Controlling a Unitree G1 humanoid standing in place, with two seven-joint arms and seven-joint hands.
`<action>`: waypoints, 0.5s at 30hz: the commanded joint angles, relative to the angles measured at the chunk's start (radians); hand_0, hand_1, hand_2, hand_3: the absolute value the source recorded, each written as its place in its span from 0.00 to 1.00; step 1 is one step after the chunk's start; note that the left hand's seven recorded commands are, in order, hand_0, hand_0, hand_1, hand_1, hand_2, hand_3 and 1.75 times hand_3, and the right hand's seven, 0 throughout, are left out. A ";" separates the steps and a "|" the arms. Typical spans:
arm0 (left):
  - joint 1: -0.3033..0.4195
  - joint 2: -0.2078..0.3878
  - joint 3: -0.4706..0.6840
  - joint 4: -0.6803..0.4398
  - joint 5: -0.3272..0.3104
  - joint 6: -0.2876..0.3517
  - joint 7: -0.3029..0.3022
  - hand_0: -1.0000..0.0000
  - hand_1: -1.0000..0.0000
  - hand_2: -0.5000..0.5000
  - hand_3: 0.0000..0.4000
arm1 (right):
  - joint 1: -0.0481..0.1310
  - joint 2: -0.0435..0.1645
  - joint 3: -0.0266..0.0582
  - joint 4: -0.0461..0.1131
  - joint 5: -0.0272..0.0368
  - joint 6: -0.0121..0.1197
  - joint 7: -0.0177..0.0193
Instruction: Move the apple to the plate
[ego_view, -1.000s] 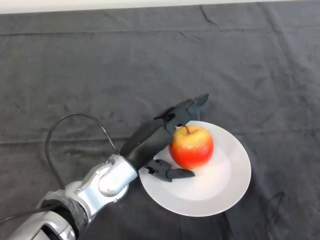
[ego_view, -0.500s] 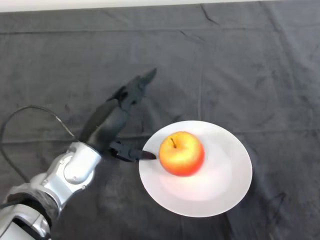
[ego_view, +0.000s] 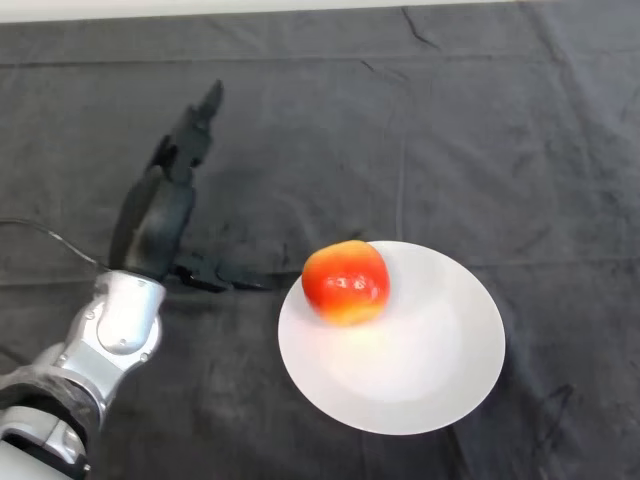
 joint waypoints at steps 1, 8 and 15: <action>0.040 0.057 0.044 0.048 -0.026 0.010 0.015 1.00 1.00 0.50 0.00 | 0.032 -0.017 -0.0053 0.012 0.0085 -0.007 0.0023; 0.064 0.093 0.132 0.063 -0.081 0.033 0.026 1.00 1.00 0.50 0.00 | 0.032 -0.017 -0.0053 0.012 0.0085 -0.007 0.0023; 0.108 0.142 0.226 0.072 -0.146 0.053 0.014 1.00 1.00 0.50 0.00 | 0.032 -0.017 -0.0053 0.012 0.0084 -0.007 0.0023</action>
